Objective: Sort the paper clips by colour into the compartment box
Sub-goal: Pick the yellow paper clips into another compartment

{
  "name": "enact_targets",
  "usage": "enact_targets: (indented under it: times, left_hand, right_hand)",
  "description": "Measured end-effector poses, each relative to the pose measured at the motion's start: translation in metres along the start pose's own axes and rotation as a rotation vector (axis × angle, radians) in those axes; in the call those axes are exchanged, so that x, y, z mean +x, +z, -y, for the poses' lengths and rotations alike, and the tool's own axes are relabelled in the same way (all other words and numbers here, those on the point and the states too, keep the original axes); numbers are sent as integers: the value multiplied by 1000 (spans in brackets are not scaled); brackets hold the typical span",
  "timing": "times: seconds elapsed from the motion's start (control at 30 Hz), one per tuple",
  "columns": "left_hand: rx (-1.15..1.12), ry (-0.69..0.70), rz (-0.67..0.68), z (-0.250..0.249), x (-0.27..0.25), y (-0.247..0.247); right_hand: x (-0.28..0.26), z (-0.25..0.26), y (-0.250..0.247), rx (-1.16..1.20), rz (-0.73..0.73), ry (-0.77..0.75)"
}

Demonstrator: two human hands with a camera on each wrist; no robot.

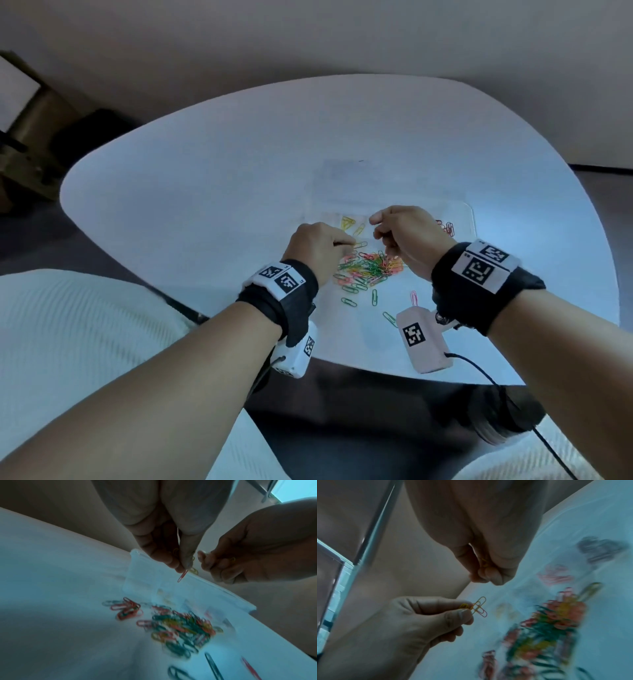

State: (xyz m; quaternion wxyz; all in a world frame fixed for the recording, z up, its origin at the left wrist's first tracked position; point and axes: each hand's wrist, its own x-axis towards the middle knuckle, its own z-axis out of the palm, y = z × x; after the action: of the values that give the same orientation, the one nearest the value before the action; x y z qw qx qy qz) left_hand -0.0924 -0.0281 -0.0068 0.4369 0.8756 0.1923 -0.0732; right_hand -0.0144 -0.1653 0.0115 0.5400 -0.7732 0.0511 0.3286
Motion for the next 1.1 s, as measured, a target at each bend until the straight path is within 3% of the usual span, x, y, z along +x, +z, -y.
enact_targets:
  times: [0.17,0.33,0.5,0.63,0.73,0.83,0.93,1.1]
  left_hand:
    - [-25,-16,-133,-5,14,-19]
    - [153,-47,-141,-19,25,-21]
    - [237,-70,-95,-30,38,-13]
    - [110,-105,-73,-30,43,-9]
    - [-153,-114,-77,-29,42,-7]
    - [-372,-99,-53,-33,35,-9]
    - [-437,-96,-13,-35,30,-12]
    - [-431,-108,21,-35,25,-7]
  right_hand:
    - [19,22,23,-5,-59,-92]
    - [28,20,28,-104,43,-66]
    - [22,12,2,30,-96,-149]
    - [12,1,-21,116,-134,-131]
    - [12,-7,-28,-45,-150,-164]
    - [12,-7,-24,-185,-20,-202]
    - [10,-4,-18,-258,38,-257]
    - [4,0,-17,-155,40,-247]
